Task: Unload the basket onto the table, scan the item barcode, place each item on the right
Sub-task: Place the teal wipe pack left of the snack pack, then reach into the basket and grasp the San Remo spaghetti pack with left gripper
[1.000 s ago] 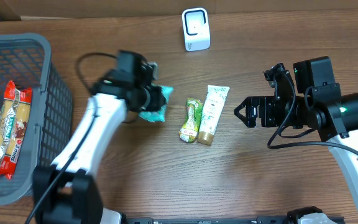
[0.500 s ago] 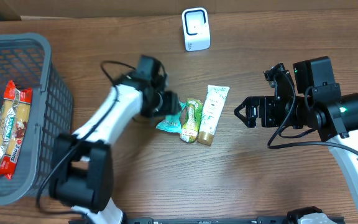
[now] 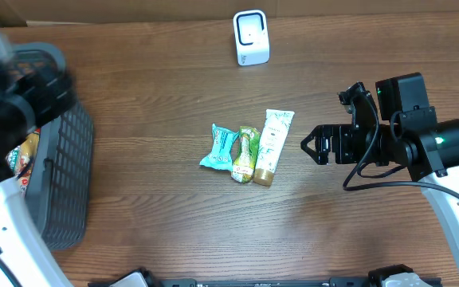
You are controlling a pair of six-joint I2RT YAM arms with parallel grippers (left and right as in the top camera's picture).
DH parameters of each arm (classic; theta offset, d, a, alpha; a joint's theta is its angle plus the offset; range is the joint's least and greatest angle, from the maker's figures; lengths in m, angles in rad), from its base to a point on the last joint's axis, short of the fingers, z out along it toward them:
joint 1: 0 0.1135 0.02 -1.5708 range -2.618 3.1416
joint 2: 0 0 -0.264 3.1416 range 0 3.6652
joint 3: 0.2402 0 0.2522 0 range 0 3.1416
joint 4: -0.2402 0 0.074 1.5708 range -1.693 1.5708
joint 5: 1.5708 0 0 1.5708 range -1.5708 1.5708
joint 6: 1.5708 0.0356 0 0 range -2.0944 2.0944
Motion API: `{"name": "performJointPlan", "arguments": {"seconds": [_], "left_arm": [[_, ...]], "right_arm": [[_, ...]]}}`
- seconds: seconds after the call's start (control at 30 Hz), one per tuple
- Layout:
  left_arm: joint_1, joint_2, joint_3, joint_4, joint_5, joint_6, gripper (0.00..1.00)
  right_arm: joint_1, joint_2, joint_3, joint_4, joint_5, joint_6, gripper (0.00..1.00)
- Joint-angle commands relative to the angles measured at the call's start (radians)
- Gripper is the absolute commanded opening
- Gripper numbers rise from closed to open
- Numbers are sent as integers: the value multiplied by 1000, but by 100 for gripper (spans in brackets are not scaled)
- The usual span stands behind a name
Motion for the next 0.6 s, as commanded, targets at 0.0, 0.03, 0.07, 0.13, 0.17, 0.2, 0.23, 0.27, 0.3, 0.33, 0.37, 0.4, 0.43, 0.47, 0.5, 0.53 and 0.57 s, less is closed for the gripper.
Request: {"name": "performJointPlan", "arguments": {"seconds": [0.0,0.03,0.07,0.13,0.17,0.2,0.23,0.27,0.3,0.33,0.37,0.4,0.43,0.47,0.5,0.53,0.57], "left_arm": [[185,48,-90,-17,-114,23,79],[219,48,-131,0,-113,13,79],[250,48,-185,27,-89,-9,79],[283,48,-290,105,-42,-15,79],[294,48,-350,155,-35,-15,79],[300,48,-405,203,-38,-14,79],[304,50,-453,251,-47,-14,81],[304,51,-490,293,-61,-13,82],[304,55,-525,342,-74,-10,84],[304,61,-550,387,-77,-3,88],[304,72,-572,440,-84,2,96],[303,84,-590,493,-92,3,100],[303,98,-602,539,-92,18,100],[303,116,-609,578,-92,50,100],[303,139,-609,615,-92,122,100],[303,161,-609,643,-93,206,100],[303,184,-609,669,-93,299,100]], "right_arm": [[3,0,20,5,3,-5,100],[3,0,20,7,4,-8,100],[3,0,20,8,6,-8,100],[3,0,20,10,11,-8,100],[3,0,20,11,11,-8,100],[3,0,20,12,11,-8,100],[3,0,20,12,11,-8,100],[3,0,20,12,11,-8,100],[3,0,20,11,11,-8,100],[3,0,20,11,11,-8,100],[3,0,20,11,11,-8,100],[3,0,20,11,11,-8,100],[3,0,20,11,11,-8,100],[3,0,20,11,11,-8,100],[3,0,20,11,11,-8,100],[3,0,20,9,11,-8,100],[3,0,20,6,11,-8,100]]}}
